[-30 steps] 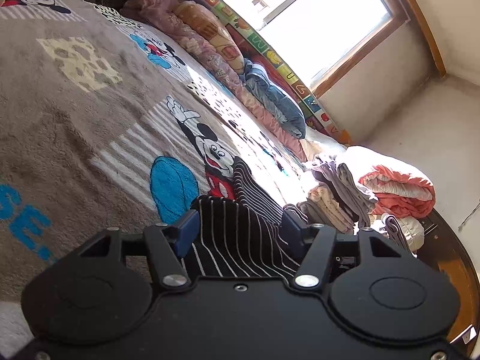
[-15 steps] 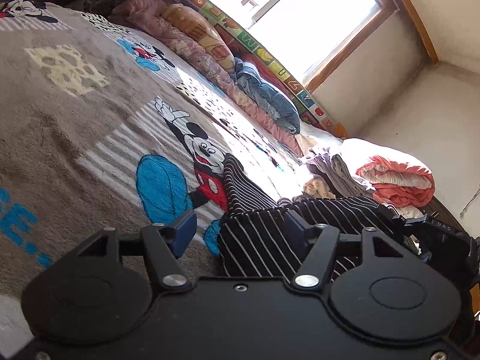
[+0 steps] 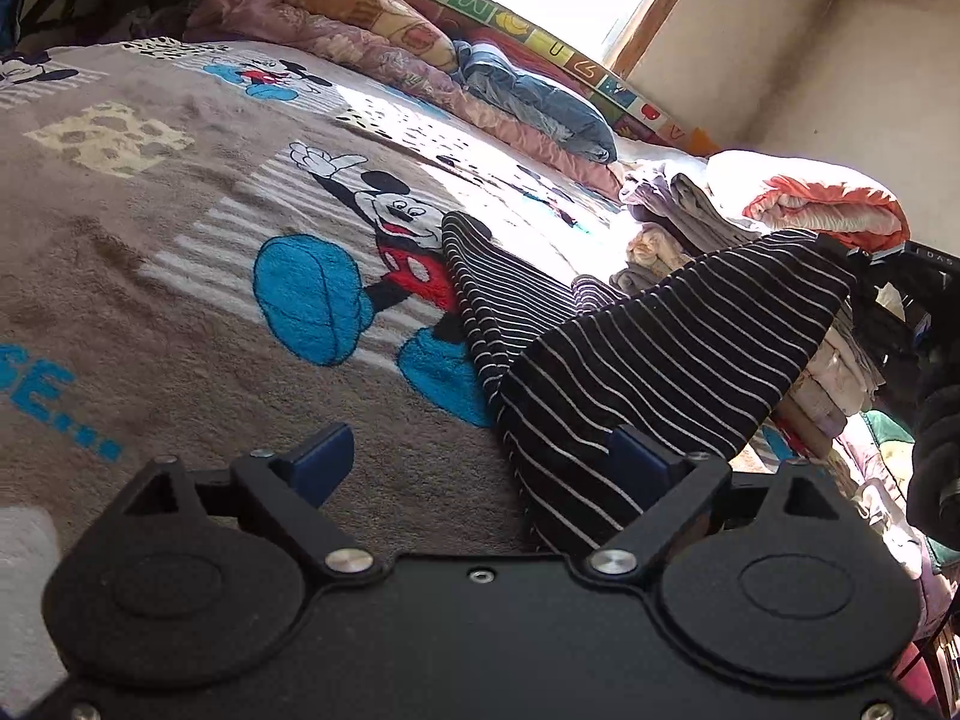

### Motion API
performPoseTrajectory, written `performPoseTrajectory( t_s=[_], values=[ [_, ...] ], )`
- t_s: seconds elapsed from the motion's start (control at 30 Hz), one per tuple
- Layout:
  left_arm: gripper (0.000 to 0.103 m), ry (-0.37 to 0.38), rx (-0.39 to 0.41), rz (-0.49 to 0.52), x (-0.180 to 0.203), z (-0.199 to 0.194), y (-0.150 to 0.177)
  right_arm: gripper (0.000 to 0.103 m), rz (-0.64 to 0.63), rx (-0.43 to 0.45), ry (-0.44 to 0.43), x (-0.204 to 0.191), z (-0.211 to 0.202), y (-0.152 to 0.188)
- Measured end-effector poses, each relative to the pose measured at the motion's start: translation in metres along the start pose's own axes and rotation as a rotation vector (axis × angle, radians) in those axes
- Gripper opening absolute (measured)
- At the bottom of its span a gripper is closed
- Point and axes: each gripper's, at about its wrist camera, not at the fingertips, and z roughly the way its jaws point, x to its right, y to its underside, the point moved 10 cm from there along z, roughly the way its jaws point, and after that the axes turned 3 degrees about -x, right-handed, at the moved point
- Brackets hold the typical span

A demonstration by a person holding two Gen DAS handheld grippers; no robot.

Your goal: Fold clothes

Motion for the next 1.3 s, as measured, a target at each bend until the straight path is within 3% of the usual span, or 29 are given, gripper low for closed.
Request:
performPoseTrajectory(
  t_s=[0.07,0.27,0.4,0.5,0.63,0.67,0.7,0.73,0.77,0.83,0.93,0.97,1.07,1.13,1.23,1.3],
  values=[
    [0.086,0.011,0.012,0.013,0.008,-0.003,0.004,0.007,0.003,0.005,0.001,0.004,-0.004,-0.004],
    [0.035,0.009,0.002,0.087,0.036,0.006,0.020,0.007,0.006,0.016,0.004,0.014,-0.017,-0.009],
    [0.026,0.017,-0.001,0.150,0.049,0.013,0.025,0.007,-0.007,0.015,0.017,0.021,-0.027,-0.007],
    [0.026,0.027,-0.026,0.195,0.059,0.021,0.032,0.007,0.001,0.030,0.020,0.028,-0.037,-0.006],
    [0.026,0.029,-0.017,0.139,0.054,0.023,0.029,0.007,0.004,0.023,0.027,0.037,-0.049,0.000],
    [0.030,0.027,0.000,0.114,0.051,0.022,0.026,0.007,0.004,0.018,0.030,0.039,-0.051,0.002],
    [0.048,0.028,0.023,0.089,0.048,0.019,0.023,0.007,0.007,0.016,0.032,0.043,-0.053,0.004],
    [0.058,0.032,0.042,0.067,0.045,0.017,0.020,0.007,0.012,0.015,0.034,0.046,-0.056,0.007],
    [0.062,0.035,0.034,0.045,0.042,0.017,0.019,0.007,0.021,0.017,0.035,0.050,-0.058,0.009],
    [0.062,0.032,0.005,0.002,0.036,0.020,0.017,0.007,0.049,0.022,0.033,0.058,-0.065,0.013],
    [0.061,0.017,0.038,-0.003,0.030,0.016,0.011,0.007,0.082,0.017,0.032,0.068,-0.072,0.023],
    [0.054,0.018,0.048,0.007,0.031,0.015,0.010,0.007,0.085,0.012,0.034,0.070,-0.073,0.027],
    [0.038,0.044,0.037,0.077,0.044,0.015,0.011,0.007,0.103,0.000,0.038,0.078,-0.077,0.038],
    [0.035,0.054,0.006,0.172,0.061,0.019,0.022,0.007,0.120,0.000,0.037,0.083,-0.080,0.042],
    [0.035,0.048,-0.019,0.325,0.083,0.015,0.039,0.007,0.152,0.007,0.029,0.089,-0.083,0.044],
    [0.046,0.032,-0.013,0.421,0.094,0.007,0.050,0.007,0.166,0.008,0.019,0.091,-0.083,0.044]
  ],
)
